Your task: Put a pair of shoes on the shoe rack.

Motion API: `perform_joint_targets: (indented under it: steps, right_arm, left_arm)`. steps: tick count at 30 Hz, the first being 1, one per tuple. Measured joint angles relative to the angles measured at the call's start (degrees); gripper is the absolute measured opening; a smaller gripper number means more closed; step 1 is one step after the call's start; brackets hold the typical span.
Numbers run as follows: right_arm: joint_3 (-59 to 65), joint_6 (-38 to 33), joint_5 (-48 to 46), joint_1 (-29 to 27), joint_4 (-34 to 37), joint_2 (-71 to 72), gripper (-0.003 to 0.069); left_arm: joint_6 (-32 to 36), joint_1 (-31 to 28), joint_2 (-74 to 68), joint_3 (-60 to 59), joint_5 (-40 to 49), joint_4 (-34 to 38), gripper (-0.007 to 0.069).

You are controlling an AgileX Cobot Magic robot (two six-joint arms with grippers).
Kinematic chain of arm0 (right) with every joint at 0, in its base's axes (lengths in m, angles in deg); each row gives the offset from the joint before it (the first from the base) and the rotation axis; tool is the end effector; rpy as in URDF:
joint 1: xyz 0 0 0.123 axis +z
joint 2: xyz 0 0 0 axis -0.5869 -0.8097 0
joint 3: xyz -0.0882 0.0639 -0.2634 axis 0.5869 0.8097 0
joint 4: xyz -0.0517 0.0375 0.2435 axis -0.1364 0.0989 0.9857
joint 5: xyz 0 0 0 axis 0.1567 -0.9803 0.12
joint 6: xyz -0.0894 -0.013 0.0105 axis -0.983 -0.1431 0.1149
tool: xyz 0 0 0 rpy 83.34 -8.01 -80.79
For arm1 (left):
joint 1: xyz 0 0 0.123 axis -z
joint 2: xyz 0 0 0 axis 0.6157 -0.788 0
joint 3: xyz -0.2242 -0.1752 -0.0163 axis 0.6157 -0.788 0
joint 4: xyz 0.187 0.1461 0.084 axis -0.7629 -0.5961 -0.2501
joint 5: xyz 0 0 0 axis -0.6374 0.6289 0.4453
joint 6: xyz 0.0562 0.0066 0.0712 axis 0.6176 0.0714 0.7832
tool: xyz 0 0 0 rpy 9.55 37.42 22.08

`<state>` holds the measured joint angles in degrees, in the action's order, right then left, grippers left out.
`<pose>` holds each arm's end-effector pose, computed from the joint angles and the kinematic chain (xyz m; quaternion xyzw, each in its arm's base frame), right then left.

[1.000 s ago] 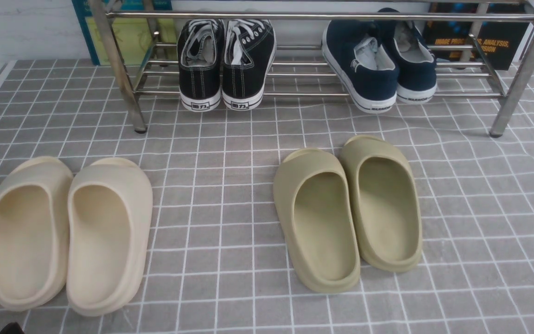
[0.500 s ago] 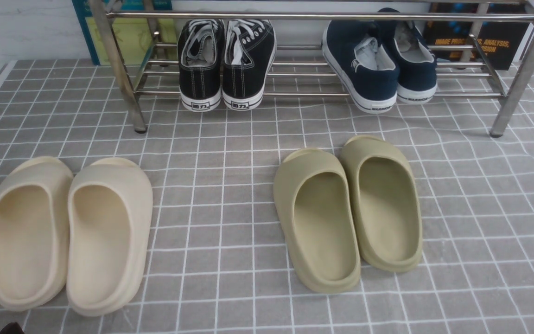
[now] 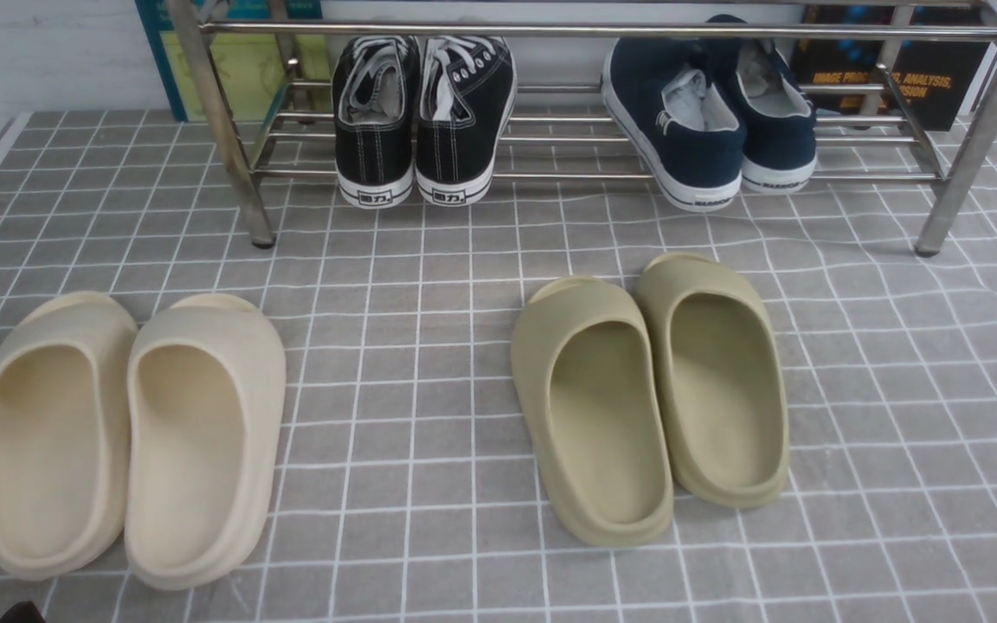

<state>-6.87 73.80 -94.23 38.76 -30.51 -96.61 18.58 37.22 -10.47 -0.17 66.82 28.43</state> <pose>0.0836 0.0113 0.3151 -0.0498 0.7483 0.0409 0.6603 0.0523 0.0001 0.1689 -0.1155 0.8017 -0.0798 0.5810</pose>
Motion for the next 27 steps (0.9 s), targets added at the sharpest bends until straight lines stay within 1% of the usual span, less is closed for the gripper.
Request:
perform_joint_targets:
  steps: [4, 7, 10, 13, 14, 16, 17, 18, 19, 20, 23, 27]
  right_arm:
    - [10.7, 0.0, 5.2, -3.4, -0.2, 9.7, -0.0003]
    - [19.1, 0.0, 6.9, -6.5, -1.6, 16.4, -0.0003]
    - [26.0, 0.0, 6.7, -8.5, -3.7, 20.6, -0.0003]
    - [27.6, 1.7, 3.4, -8.9, -6.0, 21.7, -0.0003]
    - [27.8, 4.4, 0.8, -9.0, -8.3, 21.8, -0.0003]
    - [27.8, 9.6, -0.7, -9.0, -11.2, 21.8, -0.0005]
    - [27.8, 10.1, -0.8, -9.0, -11.5, 21.8, -0.0005]
    - [27.8, 15.4, -1.1, -9.0, -14.3, 21.8, -0.0004]
    - [27.7, 18.6, -1.2, -9.0, -16.0, 21.8, -0.0004]
    - [27.7, 20.3, -1.2, -9.0, -17.1, 21.8, -0.0004]
    - [27.7, 23.3, -1.2, -9.0, -19.2, 21.8, -0.0004]
    - [27.7, 24.0, -1.6, -9.0, -19.8, 21.8, -0.0004]
  left_arm:
    - [0.0, 0.0, 0.0, 0.0, 0.0, 0.0, 0.0218]
    - [0.0, 0.0, 0.0, 0.0, 0.0, 0.0, 0.0218]
    - [0.0, 0.0, 0.0, 0.0, 0.0, 0.0, 0.0218]
    - [0.0, 0.0, 0.0, 0.0, 0.0, 0.0, 0.0218]
    - [0.0, 0.0, 0.0, 0.0, 0.0, 0.0, 0.0218]
    - [0.0, 0.0, 0.0, 0.0, -0.1, 0.0, 0.0220]
    - [0.0, 0.0, 0.0, 0.0, -0.1, 0.0, 0.0221]
    - [0.0, 0.0, 0.0, 0.0, 0.0, 0.0, 0.0223]
    - [0.0, 0.0, 0.0, 0.0, 0.0, 0.0, 0.0225]
    - [0.0, 0.0, 0.0, 0.0, 0.0, 0.0, 0.0226]
    - [0.0, 0.0, 0.0, 0.0, 0.0, 0.0, 0.0229]
    - [0.0, 0.0, 0.0, 0.0, 0.0, 0.0, 0.0233]
